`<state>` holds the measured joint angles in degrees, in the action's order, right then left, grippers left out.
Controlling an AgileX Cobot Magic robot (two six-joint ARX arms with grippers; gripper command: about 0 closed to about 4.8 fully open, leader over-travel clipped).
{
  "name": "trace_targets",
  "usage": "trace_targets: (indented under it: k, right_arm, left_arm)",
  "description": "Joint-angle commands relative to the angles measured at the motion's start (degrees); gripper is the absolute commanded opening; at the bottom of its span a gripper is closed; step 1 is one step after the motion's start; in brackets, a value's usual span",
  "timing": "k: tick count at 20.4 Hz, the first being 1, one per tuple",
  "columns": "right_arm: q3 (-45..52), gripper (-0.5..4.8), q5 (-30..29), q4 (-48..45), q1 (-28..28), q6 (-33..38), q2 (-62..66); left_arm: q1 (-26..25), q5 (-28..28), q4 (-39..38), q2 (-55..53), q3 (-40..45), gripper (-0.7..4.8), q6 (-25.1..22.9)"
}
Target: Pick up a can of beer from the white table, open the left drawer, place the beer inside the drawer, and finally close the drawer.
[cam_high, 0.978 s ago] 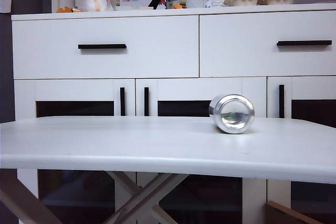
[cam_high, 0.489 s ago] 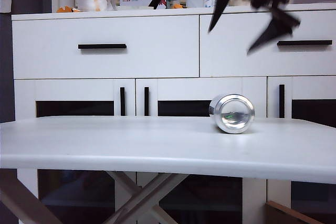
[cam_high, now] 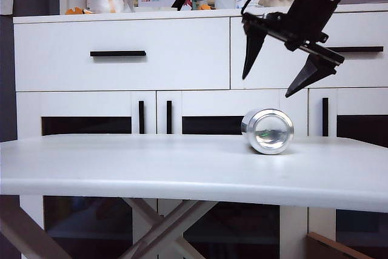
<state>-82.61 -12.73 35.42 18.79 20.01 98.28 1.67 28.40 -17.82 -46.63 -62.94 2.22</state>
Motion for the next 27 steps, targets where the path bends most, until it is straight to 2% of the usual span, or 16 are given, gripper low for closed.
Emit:
trace_targets:
  k: [1, 4, 6, 9, 19, 27]
  right_arm:
    - [-0.24, 4.79, 1.22, -0.81, 2.08, -0.90, 0.42]
    - [-0.26, 4.79, 5.53, -0.55, 4.28, -2.25, 1.99]
    - [-0.24, 4.79, 5.66, -0.46, 4.44, -2.16, 3.32]
    - [-0.24, 4.79, 9.27, 0.48, 4.42, -2.10, 3.96]
    - [-0.24, 4.79, 5.29, 0.20, 6.58, -2.27, 7.28]
    - [-0.24, 4.79, 9.66, 0.24, 9.75, -1.81, 10.54]
  left_arm:
    - [0.07, 0.09, 0.76, 0.07, -0.31, -0.05, -0.07]
    - [0.07, 0.02, 0.81, 0.07, -0.31, -0.05, -0.07]
    - [0.07, 0.04, 0.79, 0.07, -0.31, -0.05, -0.07]
    - [0.07, 0.13, 0.76, 0.07, -0.31, -0.05, -0.07]
    - [0.07, -0.09, 1.14, -0.24, -0.31, -0.05, -0.07]
    - [0.04, -0.09, 1.18, -0.24, -0.31, -0.05, -0.07]
